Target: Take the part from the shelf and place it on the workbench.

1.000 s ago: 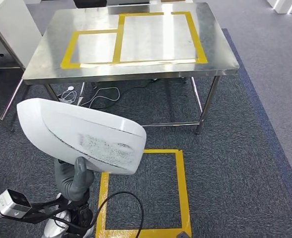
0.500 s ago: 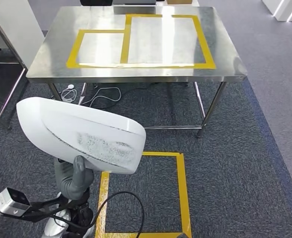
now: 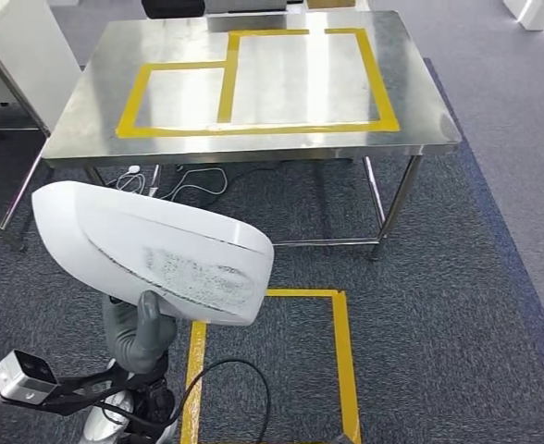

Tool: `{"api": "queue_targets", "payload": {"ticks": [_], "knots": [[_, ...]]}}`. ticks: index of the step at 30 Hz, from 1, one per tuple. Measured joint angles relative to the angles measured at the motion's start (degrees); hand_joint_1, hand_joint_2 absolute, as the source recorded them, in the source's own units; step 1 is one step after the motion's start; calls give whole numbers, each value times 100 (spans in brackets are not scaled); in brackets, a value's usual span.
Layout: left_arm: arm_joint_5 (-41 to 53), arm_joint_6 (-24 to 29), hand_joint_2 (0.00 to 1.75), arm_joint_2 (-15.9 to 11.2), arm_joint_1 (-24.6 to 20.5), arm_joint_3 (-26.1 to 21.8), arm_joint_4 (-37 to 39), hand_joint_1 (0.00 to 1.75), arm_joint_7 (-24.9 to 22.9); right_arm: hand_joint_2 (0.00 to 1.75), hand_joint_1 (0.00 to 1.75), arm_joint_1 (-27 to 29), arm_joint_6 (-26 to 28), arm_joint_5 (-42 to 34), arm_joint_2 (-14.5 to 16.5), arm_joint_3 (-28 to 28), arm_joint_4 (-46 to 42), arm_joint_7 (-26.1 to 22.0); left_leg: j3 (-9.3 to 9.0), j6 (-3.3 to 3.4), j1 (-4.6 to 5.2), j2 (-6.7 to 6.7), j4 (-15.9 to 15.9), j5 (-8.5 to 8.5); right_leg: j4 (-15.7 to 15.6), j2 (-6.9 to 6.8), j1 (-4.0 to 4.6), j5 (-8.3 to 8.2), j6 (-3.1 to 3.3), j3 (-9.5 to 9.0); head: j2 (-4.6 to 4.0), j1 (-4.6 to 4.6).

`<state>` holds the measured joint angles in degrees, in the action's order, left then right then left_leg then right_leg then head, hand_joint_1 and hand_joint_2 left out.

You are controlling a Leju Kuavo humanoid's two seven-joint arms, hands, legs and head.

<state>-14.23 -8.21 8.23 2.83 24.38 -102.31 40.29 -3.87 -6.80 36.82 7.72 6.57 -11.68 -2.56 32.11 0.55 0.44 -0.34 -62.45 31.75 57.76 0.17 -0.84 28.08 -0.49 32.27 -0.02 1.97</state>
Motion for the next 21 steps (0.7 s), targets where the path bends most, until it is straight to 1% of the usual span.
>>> {"api": "queue_targets", "payload": {"ticks": [1,2,3,4,5,6,7,8,9,10,12,13,14,15,16,17,18,19,20,21], "knots": [[0,-1,175,0,0,-1,0,175,1,175,0,3,0,2,-1,1,1,1,173,-39,-18,2,-357,139,-10,-8,-1,24,22,-36,0,13],[-2,-2,175,-2,4,-2,1,175,1,175,0,9,-1,3,-1,2,1,2,401,-70,-38,3,-760,274,-12,-15,-2,50,37,-64,0,19],[-4,-1,175,-5,14,-3,3,175,1,175,0,15,-1,3,-1,3,1,2,609,-92,-55,3,-1081,339,-12,-15,-1,76,41,-92,0,15],[-6,-1,175,-8,21,-4,5,175,1,175,0,23,-2,3,-1,4,1,2,749,-104,-66,3,-1252,313,-12,-12,-1,105,40,-123,0,17],[-9,-1,175,-9,24,-4,6,175,1,175,0,29,-5,3,-1,5,1,1,788,-105,-72,3,-1201,162,-12,-5,0,137,36,-169,0,18],[-10,-1,175,-10,25,-4,7,175,1,175,0,32,-11,3,-1,6,1,1,723,-93,-75,3,-932,-94,-12,4,0,174,29,-227,0,17],[-10,-1,175,-10,24,-4,8,175,1,175,0,34,-19,3,-1,7,1,0,606,-73,-73,4,-559,-362,-13,11,0,216,15,-286,0,18],[-11,-2,175,-11,23,-3,9,175,0,175,0,33,-29,2,-1,7,3,1,481,-47,-59,6,-219,-561,-15,14,9,262,-11,-330,0,14],[-11,-4,175,-11,20,-3,10,175,-1,175,0,36,-39,1,-1,8,4,2,368,-15,-45,8,60,-643,-16,16,15,298,-43,-356,0,15],[-12,-7,175,-11,18,-3,12,175,-1,175,0,38,-45,0,-1,8,6,2,312,12,-28,9,198,-630,-23,11,20,323,-78,-357,0,7],[-14,-15,175,-9,17,-7,14,175,0,175,0,33,-52,-2,-1,9,7,1,261,65,-17,2,302,-536,-54,-2,23,345,-146,-366,0,1],[-15,-18,175,-5,19,-9,14,175,-1,175,0,24,-52,-2,-2,10,6,0,240,88,-29,-1,326,-528,-55,-9,22,366,-175,-365,0,-7],[-15,-20,175,0,15,-9,14,175,0,175,0,19,-53,-2,-3,10,5,0,200,120,-45,-1,361,-520,19,-11,23,413,-201,-335,0,-11],[-16,-24,175,5,9,-8,13,175,0,175,0,15,-54,-4,-4,10,4,0,155,151,-61,2,395,-510,211,-10,26,500,-223,-236,0,-22],[-16,-26,175,9,5,-7,13,175,0,175,0,11,-55,-9,-8,12,2,-5,118,180,-70,9,415,-493,533,-9,25,626,-239,-39,1,-33],[-17,-28,175,10,2,-7,13,175,1,175,0,1,-55,-16,-13,15,1,-13,93,202,-71,15,420,-469,936,-9,26,754,-253,208,1,-44],[-17,-30,175,10,3,-7,14,175,1,175,0,-20,-56,-23,-18,20,0,-20,72,213,-69,19,421,-442,1313,-9,27,844,-264,462,1,-51],[-17,-30,175,10,6,-7,15,175,1,175,0,-44,-56,-29,-23,26,-1,-25,39,218,-67,21,420,-410,1558,-10,27,843,-271,656,1,-52],[-17,-30,175,9,8,-7,16,175,1,175,0,-63,-56,-32,-26,31,-2,-24,-7,218,-67,16,420,-372,1589,-11,26,713,-274,745,0,-56],[-17,-31,175,9,8,-7,17,175,1,175,0,-72,-57,-30,-28,34,-2,-18,-70,213,-67,8,420,-327,1403,-12,24,479,-271,723,0,-61]]}}
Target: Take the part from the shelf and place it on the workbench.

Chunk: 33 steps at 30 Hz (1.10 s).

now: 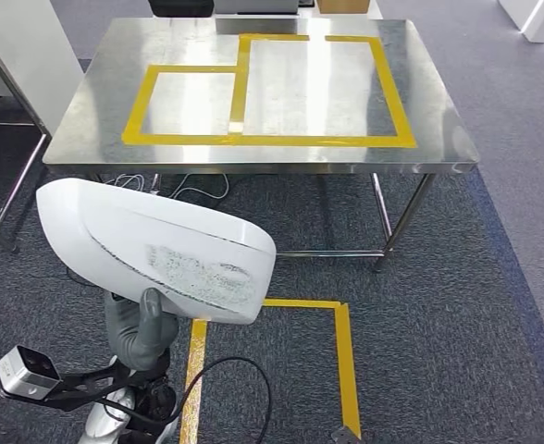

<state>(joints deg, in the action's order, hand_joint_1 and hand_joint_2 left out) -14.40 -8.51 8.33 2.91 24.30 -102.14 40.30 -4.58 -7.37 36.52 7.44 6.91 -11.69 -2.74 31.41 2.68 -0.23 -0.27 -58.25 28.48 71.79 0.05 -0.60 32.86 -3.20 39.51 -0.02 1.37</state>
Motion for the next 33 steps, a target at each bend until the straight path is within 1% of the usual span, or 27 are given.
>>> {"api": "queue_targets", "payload": {"ticks": [1,2,3,4,6,8,9,10,12,13,14,15,16,17,18,19,21,23,24,25,26,28,29,30,31,32,33], "knots": [[1,-1,175,0,1,0,0,175,0,175,0,6,-1,3,-1,1,1,7,-73,-12,-1,-9,0,51,-347,-2,-3,-290,8,-101,0,-2],[2,-3,175,0,0,-1,1,175,0,175,0,20,-2,5,-2,1,3,11,-126,-34,8,-18,-1,103,-683,-4,1,-506,19,-225,0,-5],[4,-6,175,0,-2,-1,2,175,-1,175,0,35,-7,8,-3,1,5,11,-161,-64,20,-28,-10,148,-989,-3,3,-616,39,-364,0,-6],[7,-10,175,-1,-3,-1,2,175,-3,175,0,50,-14,8,-3,2,7,7,-170,-93,31,-31,-16,178,-1169,1,8,-629,69,-453,0,-2],[15,-20,175,-2,-5,-3,2,175,-7,175,0,65,-31,6,-3,4,8,-11,-167,-144,44,-27,-12,204,-1294,21,12,-534,139,-536,0,9],[26,-29,175,-1,-16,-4,1,175,-8,175,0,69,-49,4,-1,6,7,-21,-171,-198,42,-13,-59,268,-1318,32,-11,-497,201,-576,0,23],[29,-33,175,-1,-25,-4,1,175,-7,175,0,69,-61,5,-1,6,7,-20,-110,-231,38,-10,-218,347,-1332,28,-25,-475,234,-616,0,31],[32,-36,175,-2,-29,-4,1,175,-5,175,0,71,-73,7,0,6,7,-19,28,-262,30,-8,-503,463,-1339,21,-36,-446,264,-660,0,38],[33,-38,175,-8,-25,-4,3,175,-2,175,0,81,-91,8,-1,6,7,-16,486,-303,13,-7,-1295,693,-1341,14,-35,-376,298,-733,0,46],[33,-39,175,-11,-20,-4,7,175,-2,175,0,88,-95,8,-2,6,7,-16,693,-308,8,-6,-1586,722,-1341,17,-34,-340,300,-775,0,46],[33,-41,175,-14,-18,-4,11,175,-2,175,0,95,-98,7,-2,6,7,-15,818,-302,7,-6,-1689,636,-1341,24,-33,-301,299,-826,0,45],[33,-44,175,-15,-18,-4,15,175,-2,175,0,100,-103,7,-2,6,7,-15,839,-284,8,-7,-1571,432,-1341,33,-30,-258,296,-888,0,48],[33,-48,175,-15,-19,-4,17,175,-2,175,0,102,-109,7,-2,6,7,-15,769,-251,13,-7,-1264,146,-1342,42,-27,-211,288,-958,0,46],[34,-53,175,-16,-21,-4,19,175,-2,175,0,108,-116,7,-1,6,8,-14,664,-207,25,-4,-931,-96,-1349,48,-27,-161,274,-1006,0,43],[34,-58,175,-15,-23,-4,21,175,-3,175,0,109,-125,5,1,7,10,-13,555,-160,46,0,-632,-258,-1356,53,-23,-117,247,-1042,0,38],[34,-62,175,-13,-27,-4,23,175,-3,175,0,112,-131,3,2,8,12,-12,460,-116,68,5,-401,-293,-1369,49,-22,-84,215,-1058,0,35],[33,-67,175,-7,-27,-5,27,175,-4,175,0,106,-138,-2,3,10,14,-12,380,-66,94,7,-201,-185,-1376,28,-13,-85,137,-1094,1,38],[33,-69,175,-2,-22,-7,28,175,-4,175,0,99,-137,-3,0,11,13,-14,266,-33,58,-5,-74,-132,-1330,5,-8,-75,80,-1117,1,39],[33,-71,175,1,-25,-8,28,175,-3,175,0,97,-137,-3,-2,12,13,-14,194,-10,39,-9,-32,-122,-1210,3,-7,-33,62,-1061,1,26],[34,-72,175,4,-30,-8,28,175,-3,175,0,92,-136,-4,-3,13,13,-15,125,13,22,-10,0,-110,-974,5,-7,42,48,-930,1,12],[34,-72,175,7,-33,-8,29,175,-2,175,0,87,-136,-9,-7,15,12,-21,89,30,22,-6,12,-88,-650,8,-5,138,31,-731,1,-4],[34,-73,175,9,-29,-9,32,175,-2,175,0,52,-134,-22,-14,24,8,-40,43,47,24,-1,14,-28,-22,10,-4,336,-15,-254,0,-16],[34,-73,175,8,-24,-9,33,175,-2,175,0,32,-133,-27,-18,28,5,-49,3,46,25,0,13,11,90,9,-4,337,-32,-107,0,-16],[33,-73,175,8,-23,-10,34,175,-2,175,0,18,-133,-27,-18,33,4,-50,-56,41,23,-2,12,57,7,6,-5,219,-41,-64,0,-16],[33,-73,175,8,-22,-9,35,175,-2,175,0,15,-133,-24,-18,36,4,-44,-131,31,20,-6,12,109,-264,3,-8,-22,-42,-117,0,-19],[33,-73,175,8,-22,-9,35,175,-2,175,0,26,-133,-21,-18,38,5,-39,-203,14,17,-10,14,165,-611,0,-10,-299,-36,-220,0,-18],[33,-73,175,8,-23,-11,37,175,-2,175,0,40,-133,-20,-18,40,8,-35,-265,-9,20,-14,11,213,-908,-5,-2,-487,-24,-300,0,-19]]}}
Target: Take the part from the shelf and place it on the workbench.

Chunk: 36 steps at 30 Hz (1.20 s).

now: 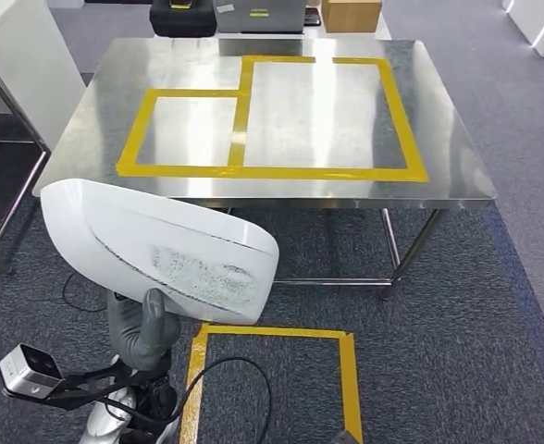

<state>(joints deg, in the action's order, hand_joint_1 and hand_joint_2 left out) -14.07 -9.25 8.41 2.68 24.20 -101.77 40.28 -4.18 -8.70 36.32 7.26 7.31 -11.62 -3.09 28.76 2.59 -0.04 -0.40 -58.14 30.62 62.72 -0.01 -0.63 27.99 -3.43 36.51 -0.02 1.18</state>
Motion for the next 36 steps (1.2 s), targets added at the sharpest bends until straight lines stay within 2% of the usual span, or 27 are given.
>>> {"api": "queue_targets", "payload": {"ticks": [1,2,4,6,7,10,11,12,13,14,15,16,17,18,20,22,25,26,27,28,30,31,32,34,36], "knots": [[1,0,175,1,-1,-2,2,175,0,175,0,10,-1,1,-1,2,2,3,-27,-31,5,-2,-1,40,-218,-4,10,-105,39,-71,1,-3],[1,0,175,1,0,-3,5,175,-2,175,0,17,-2,-2,-2,6,3,-1,-43,-65,12,2,-5,66,-324,-5,22,-130,90,-100,1,4],[1,0,175,1,0,-5,9,175,-5,175,0,17,-5,-2,-3,11,2,-6,-49,-129,20,8,-33,72,-399,9,28,-99,203,-151,2,18],[0,-1,175,-1,-9,-4,9,175,-5,175,0,25,-8,1,0,13,1,-4,21,-187,17,14,-245,88,-446,21,2,-74,275,-240,2,39],[1,-1,175,-2,-15,-4,9,175,-3,175,0,30,-8,2,1,14,1,-2,152,-217,10,16,-497,154,-467,20,-12,-51,304,-296,2,47],[0,-2,175,-10,-10,-4,10,175,0,175,0,50,-12,2,2,14,1,2,813,-293,-24,18,-1530,549,-488,16,-20,48,344,-418,2,68],[-1,-2,175,-12,-4,-4,11,175,0,175,0,58,-14,2,2,14,1,2,974,-301,-30,18,-1699,593,-488,21,-20,87,343,-464,2,72],[-1,-1,175,-13,0,-4,11,175,0,175,0,65,-19,1,2,14,1,1,1046,-300,-33,19,-1679,506,-488,27,-20,129,339,-521,2,70],[-2,2,175,-13,1,-4,11,175,0,175,0,69,-25,-1,2,14,1,-2,1026,-291,-34,19,-1464,291,-488,33,-20,176,332,-590,2,71],[-2,5,175,-13,1,-4,11,175,0,175,0,74,-32,-3,3,14,2,-5,941,-270,-32,20,-1106,-20,-493,38,-20,226,320,-653,2,72],[-3,9,175,-14,2,-4,14,175,0,175,0,79,-42,-4,3,14,5,-9,852,-245,-19,23,-781,-245,-495,40,-17,273,298,-720,2,65],[-3,17,175,-15,2,-4,16,175,-1,175,0,85,-50,-7,4,15,8,-14,774,-215,-1,29,-476,-366,-498,40,-13,315,266,-757,2,65],[-3,24,175,-14,4,-3,20,175,-2,175,0,89,-56,-9,4,16,10,-19,729,-179,21,32,-300,-418,-514,36,-8,348,226,-768,2,66],[-4,30,175,-14,7,-5,23,175,-2,175,0,91,-61,-11,3,17,12,-23,712,-144,40,33,-225,-375,-509,30,0,356,180,-788,2,63],[-3,36,175,-11,11,-7,26,175,-2,175,0,86,-64,-15,1,19,10,-31,627,-66,37,25,-116,-401,-477,14,3,353,99,-801,2,67],[-1,36,175,-9,7,-4,27,175,-1,175,0,72,-66,-15,-1,20,10,-32,519,4,16,22,-63,-381,-184,8,0,403,53,-675,2,45],[-1,35,175,-9,7,-1,31,175,0,175,0,34,-66,-29,-11,30,8,-56,434,63,28,25,-52,-295,783,9,5,746,15,-29,2,12],[-1,35,175,-10,10,-1,34,175,0,175,0,15,-66,-33,-14,36,7,-65,399,68,38,24,-52,-259,985,9,8,824,5,149,2,12],[-1,35,175,-10,11,-1,37,175,0,175,0,-2,-66,-35,-15,40,5,-65,353,70,46,22,-53,-218,1005,8,11,793,2,231,2,10],[-1,35,175,-10,11,0,39,175,0,175,0,-9,-66,-33,-15,42,5,-61,292,70,54,17,-53,-174,832,8,12,633,8,214,2,9],[-1,35,175,-10,11,1,42,175,0,175,0,11,-66,-26,-15,43,7,-49,164,53,61,5,-45,-78,168,7,19,132,52,17,2,9],[-1,35,175,-11,10,0,44,175,-1,175,0,22,-67,-23,-15,43,8,-44,125,35,63,0,-44,-43,-133,2,33,15,82,-61,1,12],[-2,35,175,-10,9,0,46,175,-2,175,0,33,-68,-23,-16,43,9,-44,109,4,65,-1,-39,-12,-312,-3,49,-45,123,-120,1,16],[-2,37,175,-10,10,-2,50,175,-5,175,0,38,-69,-25,-19,45,10,-47,83,-64,71,5,-57,3,-418,-2,70,17,211,-170,2,27],[0,37,175,-10,4,-2,50,175,-3,175,0,45,-70,-22,-9,48,9,-50,60,-125,75,14,-155,49,-460,9,40,1,288,-299,2,42]]}}
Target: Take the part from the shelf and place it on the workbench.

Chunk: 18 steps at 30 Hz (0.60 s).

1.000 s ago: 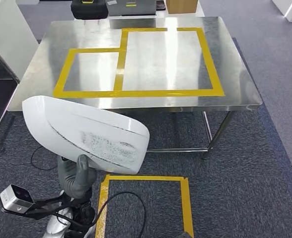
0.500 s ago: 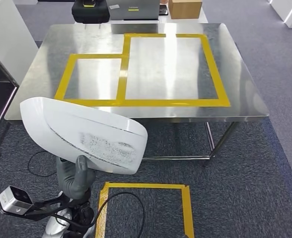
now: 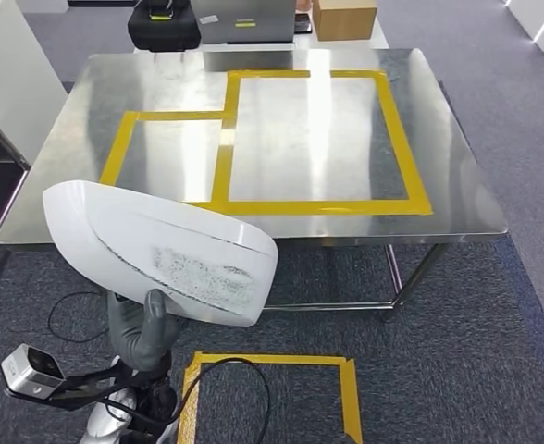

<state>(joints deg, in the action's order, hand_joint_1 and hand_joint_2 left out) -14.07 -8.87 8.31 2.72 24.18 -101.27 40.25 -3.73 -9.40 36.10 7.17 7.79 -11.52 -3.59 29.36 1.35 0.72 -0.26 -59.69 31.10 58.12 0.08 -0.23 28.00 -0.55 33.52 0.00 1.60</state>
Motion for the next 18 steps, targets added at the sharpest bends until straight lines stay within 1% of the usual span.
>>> {"api": "queue_targets", "payload": {"ticks": [1,2,4,5,6,7,9,10,11,13,15,16,17,18], "knots": [[-1,0,175,0,-9,0,0,175,2,175,0,2,0,2,5,1,0,1,51,-31,-7,0,-149,68,-22,1,-18,17,28,-80,0,14],[-1,0,175,-1,-14,-1,0,175,3,175,0,4,0,4,10,1,0,2,170,-65,-21,1,-395,178,-40,-3,-30,43,50,-141,0,29],[-1,0,175,-5,-9,-1,1,175,3,175,0,13,0,5,9,1,1,3,577,-135,-65,1,-1069,441,-47,-4,-32,109,70,-219,0,48],[-1,0,175,-9,-2,-1,1,175,3,175,0,22,0,5,9,1,1,3,772,-161,-84,2,-1324,506,-47,-1,-32,145,68,-255,0,48],[-1,1,175,-12,3,-1,2,175,3,175,0,31,0,5,9,1,1,3,900,-178,-98,2,-1421,466,-46,4,-33,184,63,-299,0,48],[-1,1,175,-15,4,-1,2,175,3,175,0,38,0,5,9,1,1,3,926,-182,-109,3,-1302,293,-46,10,-34,229,55,-359,0,50],[-1,0,175,-17,3,-1,3,175,4,175,0,51,-5,5,9,1,2,9,772,-155,-116,8,-669,-242,-53,19,-38,331,18,-486,0,45],[-1,-1,175,-18,1,-1,5,175,4,175,0,54,-8,6,9,1,4,15,703,-132,-101,12,-388,-396,-60,18,-38,375,-13,-538,-1,40],[-1,-2,175,-19,-1,-1,6,175,4,175,0,57,-11,5,9,2,7,21,651,-102,-83,14,-184,-457,-68,11,-39,411,-48,-561,-1,37],[-3,-3,175,-18,2,-5,8,175,2,175,0,56,-11,7,9,4,11,28,631,-26,-49,13,-30,-401,-84,-9,-34,429,-126,-611,-2,39],[-3,-5,175,-7,4,-9,7,175,2,175,0,46,-9,8,8,6,11,34,530,54,-70,4,66,-408,-63,-18,-34,461,-194,-654,-2,40],[-2,-8,175,-1,-3,-9,6,175,3,175,0,41,-8,10,8,6,12,38,467,87,-85,2,88,-394,36,-17,-35,515,-222,-617,-2,30],[-1,-10,175,6,-9,-9,5,175,3,175,0,32,-8,11,7,7,12,40,414,112,-98,1,107,-384,244,-14,-37,613,-242,-500,-2,17],[-1,-11,175,9,-13,-9,5,175,3,175,0,23,-7,10,2,7,11,38,379,132,-100,4,116,-362,575,-13,-38,741,-260,-296,-2,4]]}}
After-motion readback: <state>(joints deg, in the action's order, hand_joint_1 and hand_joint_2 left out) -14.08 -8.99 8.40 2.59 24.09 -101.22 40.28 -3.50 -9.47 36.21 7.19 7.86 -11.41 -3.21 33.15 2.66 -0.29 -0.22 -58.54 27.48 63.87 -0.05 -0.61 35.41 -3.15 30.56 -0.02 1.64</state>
